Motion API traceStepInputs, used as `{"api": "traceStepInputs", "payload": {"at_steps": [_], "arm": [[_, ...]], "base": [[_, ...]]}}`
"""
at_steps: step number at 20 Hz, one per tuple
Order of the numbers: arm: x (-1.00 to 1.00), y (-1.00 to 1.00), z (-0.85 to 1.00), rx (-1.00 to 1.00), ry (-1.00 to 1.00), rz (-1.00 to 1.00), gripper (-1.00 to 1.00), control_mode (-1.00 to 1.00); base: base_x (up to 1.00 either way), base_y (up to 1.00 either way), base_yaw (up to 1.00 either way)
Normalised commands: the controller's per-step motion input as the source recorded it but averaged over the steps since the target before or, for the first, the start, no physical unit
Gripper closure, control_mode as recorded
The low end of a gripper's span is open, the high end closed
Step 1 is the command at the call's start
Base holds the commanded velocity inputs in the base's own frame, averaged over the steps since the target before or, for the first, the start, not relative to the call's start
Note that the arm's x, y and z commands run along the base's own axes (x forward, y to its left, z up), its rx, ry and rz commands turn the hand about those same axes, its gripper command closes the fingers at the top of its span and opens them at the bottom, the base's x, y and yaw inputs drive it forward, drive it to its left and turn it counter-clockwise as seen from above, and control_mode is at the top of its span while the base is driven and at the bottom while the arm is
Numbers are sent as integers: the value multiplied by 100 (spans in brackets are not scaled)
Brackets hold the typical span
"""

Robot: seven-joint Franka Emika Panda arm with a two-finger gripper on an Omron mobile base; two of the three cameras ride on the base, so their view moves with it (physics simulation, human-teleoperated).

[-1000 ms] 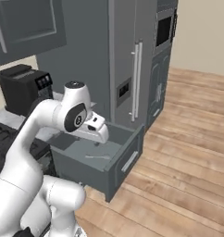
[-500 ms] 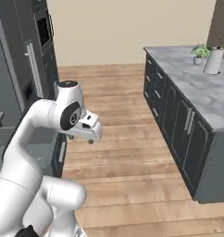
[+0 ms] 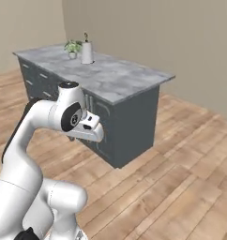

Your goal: Organize the utensils by type. Pick up the wooden spoons from the counter and place them in the open cabinet. Then pick up the metallic utensils from the counter and place them in the open drawer.

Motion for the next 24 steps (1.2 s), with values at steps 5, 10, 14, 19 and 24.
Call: {"api": "traceStepInputs", "payload": {"at_steps": [5,10,14,19,24], "arm": [[0,0,0,0,0,0,-100,100],[0,0,0,0,0,0,-100,100],[0,0,0,0,0,0,-100,100],[0,0,0,0,0,0,-100,100],[0,0,0,0,0,0,-100,100]], "base": [[0,-3,-100],[0,-3,-100],[25,8,-92],[79,22,-30],[74,20,-51]]}}
